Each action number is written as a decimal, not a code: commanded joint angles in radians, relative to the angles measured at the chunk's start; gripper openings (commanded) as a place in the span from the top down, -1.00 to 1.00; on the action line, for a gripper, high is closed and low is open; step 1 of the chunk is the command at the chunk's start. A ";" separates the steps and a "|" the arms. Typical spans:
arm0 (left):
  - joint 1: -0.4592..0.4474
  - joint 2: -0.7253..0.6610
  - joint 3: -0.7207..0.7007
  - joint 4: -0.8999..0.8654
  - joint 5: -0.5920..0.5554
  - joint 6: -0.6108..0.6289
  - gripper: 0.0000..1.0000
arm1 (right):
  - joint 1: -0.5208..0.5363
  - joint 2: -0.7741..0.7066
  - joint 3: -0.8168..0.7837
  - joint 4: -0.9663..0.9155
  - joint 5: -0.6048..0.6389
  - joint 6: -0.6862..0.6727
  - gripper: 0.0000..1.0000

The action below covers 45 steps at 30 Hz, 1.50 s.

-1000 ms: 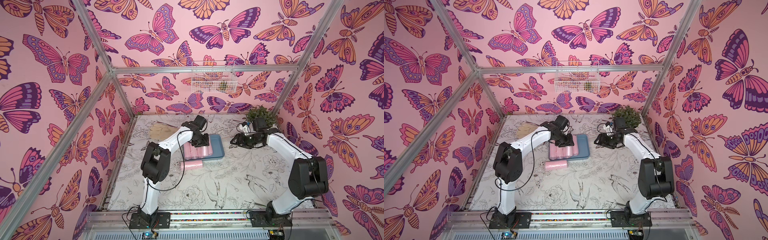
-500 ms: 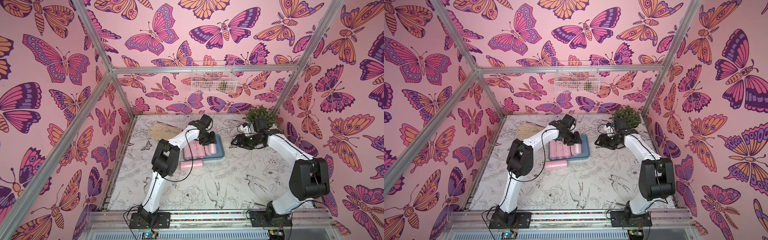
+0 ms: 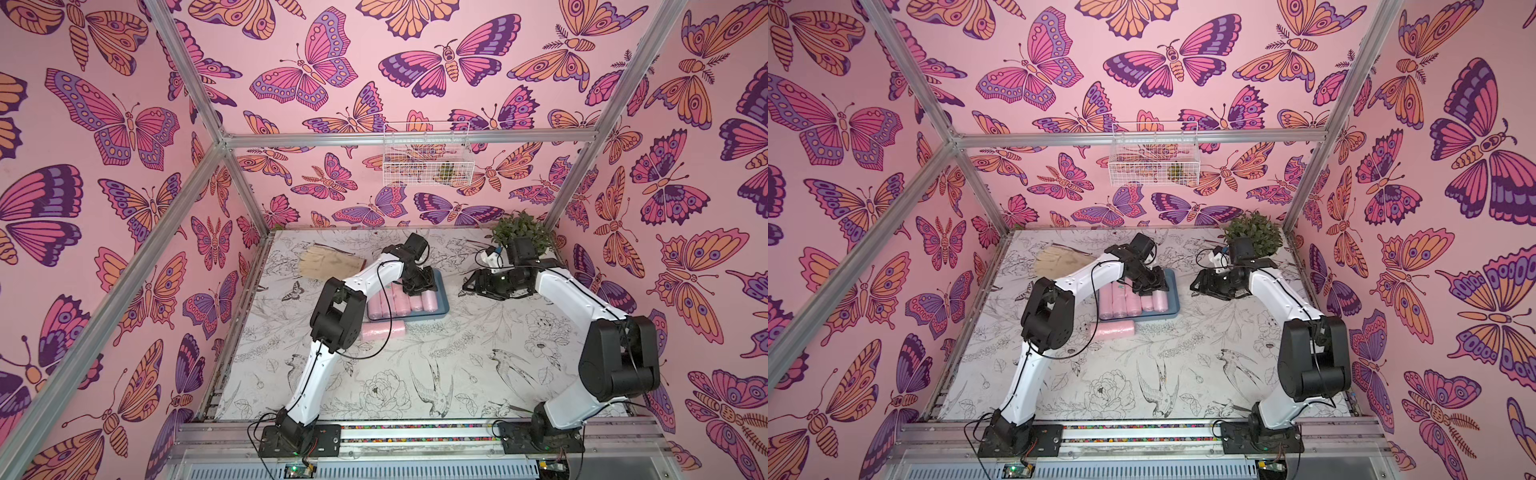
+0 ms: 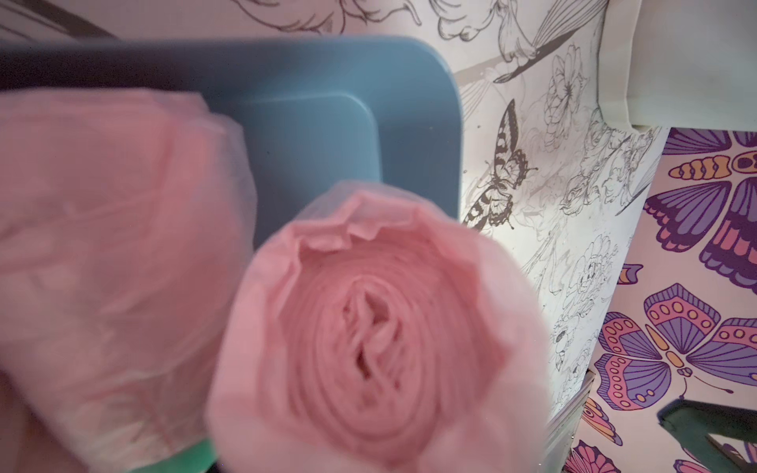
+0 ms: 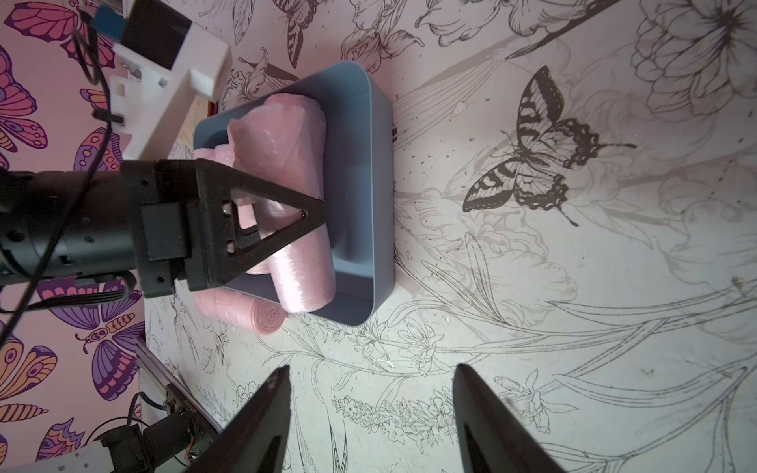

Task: Put the roll of trash bags into the storage box
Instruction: Place the roll of trash bags in the storage box.

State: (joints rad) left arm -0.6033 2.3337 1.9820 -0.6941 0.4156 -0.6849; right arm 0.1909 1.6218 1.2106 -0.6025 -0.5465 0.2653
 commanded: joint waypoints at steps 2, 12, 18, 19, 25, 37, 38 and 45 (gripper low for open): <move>0.001 0.026 0.016 0.003 -0.011 -0.005 -0.12 | -0.005 -0.012 0.001 -0.019 0.009 0.011 -0.33; 0.001 0.012 0.011 0.004 -0.025 -0.007 -0.27 | -0.005 -0.003 0.007 -0.023 0.009 0.009 -0.33; 0.003 -0.018 -0.002 0.004 -0.041 -0.004 -0.33 | -0.006 0.004 0.012 -0.028 0.012 0.008 -0.33; 0.005 -0.029 -0.006 0.005 -0.045 -0.002 -0.34 | -0.005 0.006 0.015 -0.029 0.013 0.008 -0.32; 0.015 -0.120 -0.059 0.020 -0.077 0.005 -0.37 | 0.010 0.031 0.047 -0.041 0.035 0.000 -0.28; 0.133 -0.526 -0.449 0.067 -0.173 0.039 -0.44 | 0.165 0.261 0.258 -0.070 0.132 0.002 -0.24; 0.146 -0.558 -0.490 0.067 -0.179 0.039 -0.44 | 0.172 0.278 0.273 -0.071 0.142 0.004 -0.23; 0.217 -0.740 -0.760 0.067 -0.189 0.049 -0.47 | 0.222 0.386 0.363 -0.077 0.169 0.013 -0.21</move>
State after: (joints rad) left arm -0.3981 1.6253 1.2949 -0.6102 0.2409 -0.6567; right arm 0.3985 1.9804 1.5318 -0.6529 -0.4091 0.2649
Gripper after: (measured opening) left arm 0.736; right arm 0.610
